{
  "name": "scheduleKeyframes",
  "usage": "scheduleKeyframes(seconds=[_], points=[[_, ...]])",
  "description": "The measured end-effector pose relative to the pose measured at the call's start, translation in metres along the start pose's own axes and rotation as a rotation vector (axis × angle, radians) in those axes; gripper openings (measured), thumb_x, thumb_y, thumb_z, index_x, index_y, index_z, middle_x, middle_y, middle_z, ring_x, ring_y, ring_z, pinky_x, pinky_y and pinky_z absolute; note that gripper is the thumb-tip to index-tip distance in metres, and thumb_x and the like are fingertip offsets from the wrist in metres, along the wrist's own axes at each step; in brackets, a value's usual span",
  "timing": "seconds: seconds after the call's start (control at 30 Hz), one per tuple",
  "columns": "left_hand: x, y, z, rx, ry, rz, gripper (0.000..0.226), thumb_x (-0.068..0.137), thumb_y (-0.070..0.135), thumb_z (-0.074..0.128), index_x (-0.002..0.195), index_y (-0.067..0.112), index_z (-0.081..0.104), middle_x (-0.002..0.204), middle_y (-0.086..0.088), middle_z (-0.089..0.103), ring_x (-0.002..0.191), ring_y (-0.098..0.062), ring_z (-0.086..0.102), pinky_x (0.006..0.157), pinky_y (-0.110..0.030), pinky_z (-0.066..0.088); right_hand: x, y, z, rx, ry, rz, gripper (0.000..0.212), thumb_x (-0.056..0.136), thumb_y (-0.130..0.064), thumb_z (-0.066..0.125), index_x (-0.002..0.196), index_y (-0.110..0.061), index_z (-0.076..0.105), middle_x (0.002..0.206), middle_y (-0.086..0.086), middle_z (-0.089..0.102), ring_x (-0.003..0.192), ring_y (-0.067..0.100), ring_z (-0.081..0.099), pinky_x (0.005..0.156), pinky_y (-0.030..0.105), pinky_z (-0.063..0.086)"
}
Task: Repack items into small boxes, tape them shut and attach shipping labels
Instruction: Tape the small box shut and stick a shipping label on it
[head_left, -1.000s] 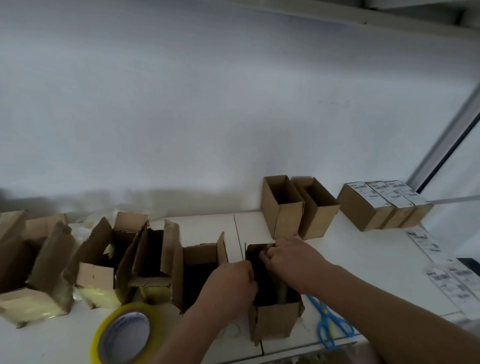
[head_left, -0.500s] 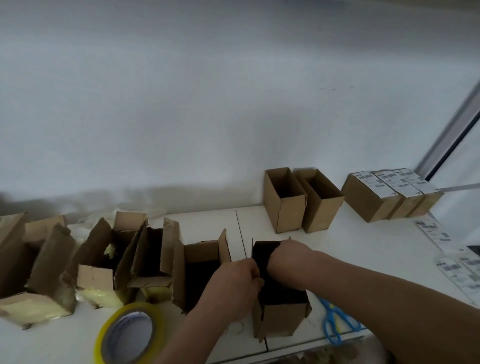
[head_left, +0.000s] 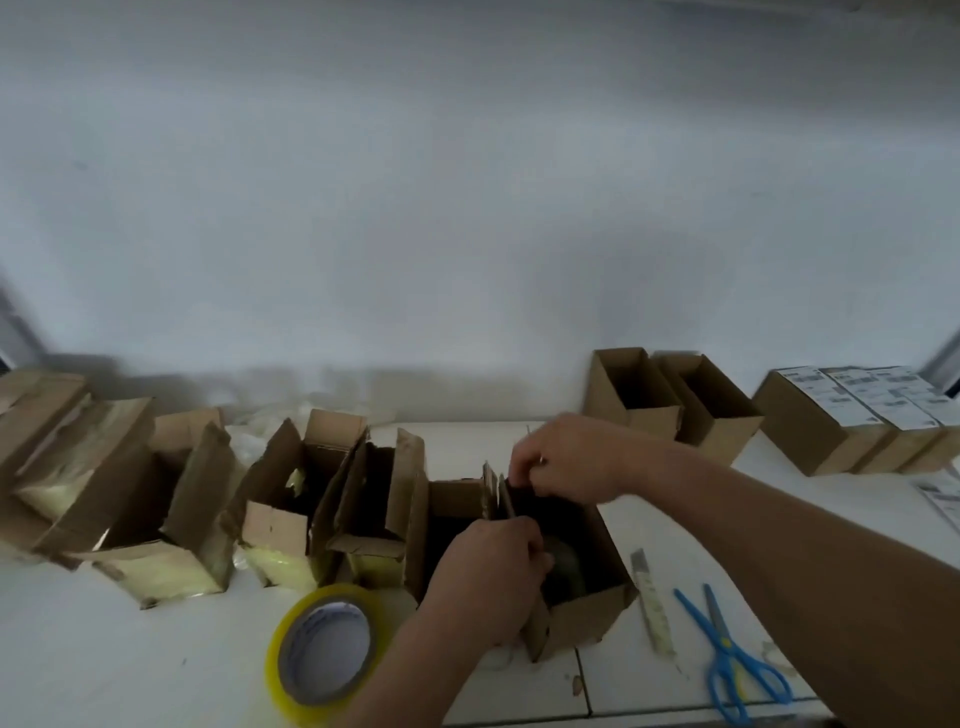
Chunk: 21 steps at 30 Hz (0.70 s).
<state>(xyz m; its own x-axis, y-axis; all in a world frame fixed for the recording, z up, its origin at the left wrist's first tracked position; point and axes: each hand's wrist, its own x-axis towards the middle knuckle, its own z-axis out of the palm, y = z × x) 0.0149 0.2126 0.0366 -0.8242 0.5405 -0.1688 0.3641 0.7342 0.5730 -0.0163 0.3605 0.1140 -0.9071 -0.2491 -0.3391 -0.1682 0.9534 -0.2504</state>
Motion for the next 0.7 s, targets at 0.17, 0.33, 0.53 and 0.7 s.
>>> scheduleKeyframes(seconds=[0.17,0.33,0.53,0.7], points=[[-0.004,-0.019,-0.022,-0.283,-0.032,-0.024,0.012,0.099,0.036,0.052,0.107,0.034,0.061,0.09,0.01,0.065,0.076,-0.01,0.066,0.073,-0.028,0.059,0.046,-0.02,-0.017,0.225,0.084,-0.021,0.025,0.094,-0.015,0.048,0.105,-0.021,0.069,0.099,-0.011,0.068,0.083,0.001,0.069,0.081,0.022,0.052],[-0.008,-0.05,-0.059,-0.5,0.18,-0.134,0.017,0.099,0.036,0.053,0.111,0.031,0.063,0.085,0.007,0.068,0.065,-0.005,0.064,0.058,-0.019,0.054,0.093,-0.042,-0.009,0.297,0.186,-0.017,0.022,0.092,-0.018,0.049,0.098,-0.022,0.069,0.093,-0.01,0.07,0.077,0.001,0.069,0.081,0.03,0.056],[-0.007,-0.113,-0.108,-0.158,0.612,-0.242,0.023,0.099,0.043,0.047,0.107,0.03,0.064,0.086,0.014,0.065,0.08,-0.01,0.062,0.071,-0.035,0.055,0.151,-0.086,-0.006,0.243,0.293,-0.041,0.02,0.096,-0.029,0.05,0.102,-0.021,0.068,0.101,-0.009,0.066,0.095,0.012,0.061,0.083,0.028,0.048],[-0.01,-0.16,-0.128,-0.006,0.696,-0.323,0.025,0.099,0.043,0.045,0.109,0.029,0.064,0.096,0.012,0.061,0.089,-0.01,0.057,0.075,-0.036,0.054,0.2,-0.133,0.001,0.191,0.312,-0.08,0.025,0.095,-0.035,0.052,0.105,-0.021,0.069,0.108,-0.006,0.067,0.099,0.014,0.059,0.087,0.033,0.049]])
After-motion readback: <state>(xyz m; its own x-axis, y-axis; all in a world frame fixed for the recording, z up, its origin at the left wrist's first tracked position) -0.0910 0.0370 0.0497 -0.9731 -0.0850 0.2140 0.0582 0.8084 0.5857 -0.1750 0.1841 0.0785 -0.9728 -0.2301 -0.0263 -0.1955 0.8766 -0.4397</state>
